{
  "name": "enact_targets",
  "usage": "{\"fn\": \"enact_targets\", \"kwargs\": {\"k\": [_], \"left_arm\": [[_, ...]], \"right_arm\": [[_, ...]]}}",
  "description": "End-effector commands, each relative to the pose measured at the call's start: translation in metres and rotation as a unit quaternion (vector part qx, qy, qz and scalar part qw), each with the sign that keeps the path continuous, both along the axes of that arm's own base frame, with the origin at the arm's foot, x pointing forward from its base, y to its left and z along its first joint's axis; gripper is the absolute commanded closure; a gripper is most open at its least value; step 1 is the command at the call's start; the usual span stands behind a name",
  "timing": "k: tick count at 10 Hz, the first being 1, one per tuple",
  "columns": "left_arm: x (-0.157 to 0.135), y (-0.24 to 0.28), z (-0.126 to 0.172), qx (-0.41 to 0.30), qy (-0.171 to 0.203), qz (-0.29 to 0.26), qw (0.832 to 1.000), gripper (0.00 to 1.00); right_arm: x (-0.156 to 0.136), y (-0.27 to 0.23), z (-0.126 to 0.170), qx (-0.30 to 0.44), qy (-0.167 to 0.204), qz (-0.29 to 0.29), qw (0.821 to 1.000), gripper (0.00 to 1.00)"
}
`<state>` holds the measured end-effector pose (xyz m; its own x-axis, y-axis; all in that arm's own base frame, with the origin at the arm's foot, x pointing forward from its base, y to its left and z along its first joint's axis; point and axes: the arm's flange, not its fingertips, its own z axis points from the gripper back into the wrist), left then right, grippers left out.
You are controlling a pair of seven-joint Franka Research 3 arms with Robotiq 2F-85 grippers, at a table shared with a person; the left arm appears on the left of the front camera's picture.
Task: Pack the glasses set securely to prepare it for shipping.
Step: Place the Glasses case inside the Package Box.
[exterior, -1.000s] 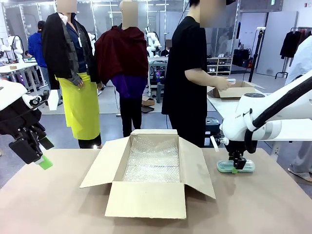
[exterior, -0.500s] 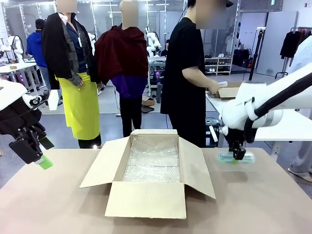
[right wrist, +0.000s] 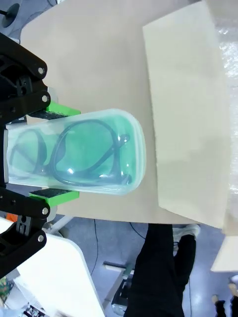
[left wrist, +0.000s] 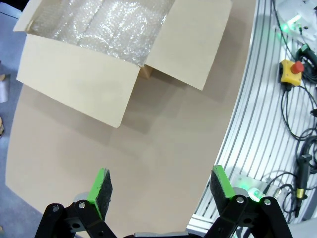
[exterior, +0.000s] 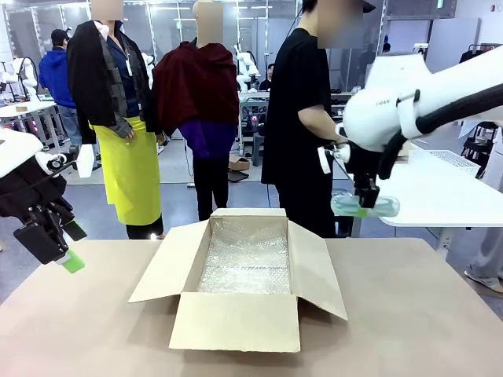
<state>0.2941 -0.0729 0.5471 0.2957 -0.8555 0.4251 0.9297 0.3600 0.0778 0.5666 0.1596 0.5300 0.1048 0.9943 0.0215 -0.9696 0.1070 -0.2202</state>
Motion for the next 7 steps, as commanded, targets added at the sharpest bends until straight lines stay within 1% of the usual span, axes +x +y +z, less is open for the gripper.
{"fn": "enact_targets", "kwargs": {"k": [1,3,4,5,6,7], "left_arm": [[0.001,0.000,0.000,-0.007,-0.007,0.000,1.000,0.00],[0.001,0.000,0.000,-0.007,-0.007,0.000,1.000,0.00],[0.001,0.000,0.000,-0.007,-0.007,0.000,1.000,0.00],[0.001,0.000,0.000,-0.007,-0.007,0.000,1.000,0.00],[0.001,0.000,0.000,-0.007,-0.007,0.000,1.000,0.00],[0.001,0.000,0.000,-0.007,-0.007,0.000,1.000,0.00]], "right_arm": [[0.017,0.049,0.007,-0.017,0.009,0.003,1.000,1.00],[0.027,0.116,0.005,-0.038,0.000,0.020,0.999,1.00],[0.035,0.151,0.002,-0.042,0.009,0.027,0.999,1.00],[0.037,0.180,-0.002,-0.035,0.011,0.034,0.999,1.00],[0.039,0.206,-0.010,-0.036,0.012,0.033,0.999,1.00],[0.046,0.226,-0.020,-0.047,0.004,0.022,0.999,1.00]]}}
